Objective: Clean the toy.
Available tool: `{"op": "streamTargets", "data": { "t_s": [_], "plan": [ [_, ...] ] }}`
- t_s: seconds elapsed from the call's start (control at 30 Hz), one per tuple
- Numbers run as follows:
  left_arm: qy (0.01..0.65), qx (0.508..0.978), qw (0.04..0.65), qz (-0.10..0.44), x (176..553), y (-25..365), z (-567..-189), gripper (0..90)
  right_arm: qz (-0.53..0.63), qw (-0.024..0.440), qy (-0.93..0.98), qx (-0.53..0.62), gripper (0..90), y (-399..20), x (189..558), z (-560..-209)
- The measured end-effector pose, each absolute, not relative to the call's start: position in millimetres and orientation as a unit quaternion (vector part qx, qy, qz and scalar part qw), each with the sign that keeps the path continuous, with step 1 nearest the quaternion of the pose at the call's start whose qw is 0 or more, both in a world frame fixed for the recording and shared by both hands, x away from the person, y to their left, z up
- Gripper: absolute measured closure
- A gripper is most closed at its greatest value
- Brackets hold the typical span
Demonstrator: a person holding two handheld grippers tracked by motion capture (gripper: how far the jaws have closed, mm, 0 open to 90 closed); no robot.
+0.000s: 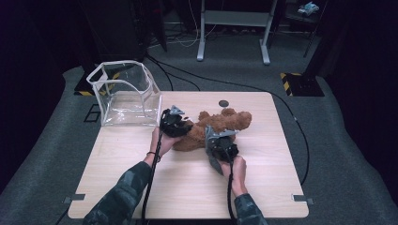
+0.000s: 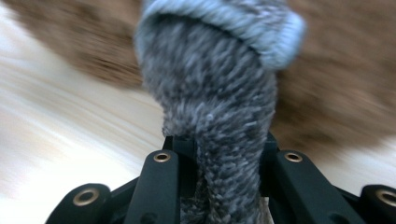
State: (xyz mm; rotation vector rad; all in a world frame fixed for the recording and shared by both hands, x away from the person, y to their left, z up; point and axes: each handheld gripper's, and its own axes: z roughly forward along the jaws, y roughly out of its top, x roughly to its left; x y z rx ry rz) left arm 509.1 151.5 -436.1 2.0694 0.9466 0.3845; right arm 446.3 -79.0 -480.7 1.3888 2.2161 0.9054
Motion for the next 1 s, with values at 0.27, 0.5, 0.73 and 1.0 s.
{"op": "streamTargets", "data": {
  "t_s": [0.27,0.5,0.73,1.0],
  "plan": [
    [0.374,0.819,0.407,0.153,509,152,-436,66.7,0.307,0.191,0.753,0.549,71.3,-128,450,-483],
    [0.385,0.795,0.445,0.148,502,166,-424,43.8,0.307,0.198,0.756,0.543,71.3,-123,448,-482],
    [0.369,0.796,0.445,0.18,473,182,-424,29.4,0.317,0.194,0.752,0.544,71.3,-122,444,-481],
    [0.34,0.826,0.395,0.215,453,183,-445,37.4,0.338,0.211,0.754,0.523,71.3,-122,427,-470]
  ]
}}
